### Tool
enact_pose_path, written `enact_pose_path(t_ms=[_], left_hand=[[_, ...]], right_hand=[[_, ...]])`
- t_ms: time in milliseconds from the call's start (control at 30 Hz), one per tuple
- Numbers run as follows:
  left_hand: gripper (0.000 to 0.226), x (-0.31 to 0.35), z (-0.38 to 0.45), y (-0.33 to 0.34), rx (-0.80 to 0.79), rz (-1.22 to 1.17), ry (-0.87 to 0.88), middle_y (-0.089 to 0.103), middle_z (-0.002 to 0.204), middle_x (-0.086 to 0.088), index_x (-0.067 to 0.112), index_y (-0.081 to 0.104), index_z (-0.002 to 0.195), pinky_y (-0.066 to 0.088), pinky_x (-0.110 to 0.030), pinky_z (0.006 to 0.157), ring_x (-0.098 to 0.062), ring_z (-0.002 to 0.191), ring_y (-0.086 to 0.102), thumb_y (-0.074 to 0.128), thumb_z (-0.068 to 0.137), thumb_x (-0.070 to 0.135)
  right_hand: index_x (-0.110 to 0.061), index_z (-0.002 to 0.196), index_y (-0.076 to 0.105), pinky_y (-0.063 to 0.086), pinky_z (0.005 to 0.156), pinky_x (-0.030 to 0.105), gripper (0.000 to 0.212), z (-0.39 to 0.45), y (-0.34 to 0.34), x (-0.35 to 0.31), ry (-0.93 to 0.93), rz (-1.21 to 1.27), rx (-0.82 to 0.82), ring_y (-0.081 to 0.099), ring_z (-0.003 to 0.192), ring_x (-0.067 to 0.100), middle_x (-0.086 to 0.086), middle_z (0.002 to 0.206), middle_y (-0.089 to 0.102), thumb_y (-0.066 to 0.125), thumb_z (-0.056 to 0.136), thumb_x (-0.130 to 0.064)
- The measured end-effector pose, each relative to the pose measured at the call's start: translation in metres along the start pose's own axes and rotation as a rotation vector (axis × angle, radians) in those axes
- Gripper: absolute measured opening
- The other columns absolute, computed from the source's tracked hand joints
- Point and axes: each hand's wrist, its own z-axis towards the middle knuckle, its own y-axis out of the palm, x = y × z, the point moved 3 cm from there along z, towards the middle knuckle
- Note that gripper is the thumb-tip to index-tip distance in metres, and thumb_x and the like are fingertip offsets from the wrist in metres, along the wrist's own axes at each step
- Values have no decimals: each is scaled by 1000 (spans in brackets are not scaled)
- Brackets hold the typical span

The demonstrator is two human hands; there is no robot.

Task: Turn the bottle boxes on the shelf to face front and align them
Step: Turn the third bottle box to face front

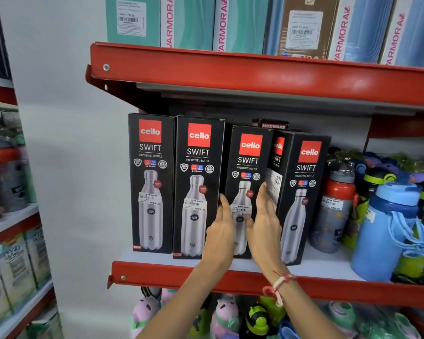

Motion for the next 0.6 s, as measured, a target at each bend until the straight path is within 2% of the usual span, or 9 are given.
enact_pose_path(t_ms=[133, 200, 267, 333, 400, 500, 600], left_hand=[[83, 0, -1, -10, -104, 54, 20, 27, 153, -25, 7, -14, 148, 50, -40, 79, -38, 101, 60, 39, 87, -13], [84, -1, -1, -16, -149, 61, 26, 26, 154, -25, 4, -13, 148, 51, -42, 82, -38, 103, 60, 40, 87, -16], [81, -2, -1, -21, -189, 53, 24, 23, 154, -25, 3, -12, 149, 50, -45, 86, -39, 108, 57, 39, 88, -15], [80, -2, 0, -24, -229, 19, 23, 30, 150, -27, 2, -10, 149, 48, -46, 87, -40, 112, 55, 40, 89, -14], [82, -2, 2, -26, -262, -27, 27, 35, 146, -28, 1, -9, 148, 47, -46, 93, -40, 117, 52, 45, 88, -13], [82, -2, 5, -28, -292, -80, 44, 34, 147, -27, -1, -7, 148, 45, -46, 99, -39, 124, 47, 48, 88, -11], [81, -2, 8, -29, -298, -101, 57, 33, 149, -24, 0, -5, 149, 43, -46, 101, -38, 127, 45, 47, 88, -10]], right_hand=[[-20, 150, 4, 29, 87, 11, 80, -1, -2, -6, 24, -13, 21, 45, 126, 19, 5, 154, 26, 52, 89, 1], [-17, 150, 9, 22, 85, 7, 76, -2, -2, -9, 43, -23, 29, 42, 129, 21, 7, 153, 28, 51, 89, 2], [-14, 149, 13, 19, 83, 4, 73, -3, -2, -13, 78, -1, 42, 42, 127, 21, 9, 152, 30, 50, 89, 3], [-13, 148, 15, 17, 82, 0, 71, -4, -2, -17, 111, 24, 56, 43, 123, 19, 9, 150, 33, 50, 89, 5], [-12, 148, 18, 20, 82, 2, 68, -4, -3, -20, 129, 28, 62, 42, 125, 20, 9, 149, 35, 48, 89, 6], [-12, 147, 21, 30, 82, 9, 65, -3, -6, -24, 164, 18, 61, 45, 125, 23, 9, 148, 36, 45, 89, 6], [-8, 146, 24, 21, 81, -5, 62, -3, -9, -26, 177, 25, 83, 42, 124, 17, 10, 149, 35, 44, 89, 7]])
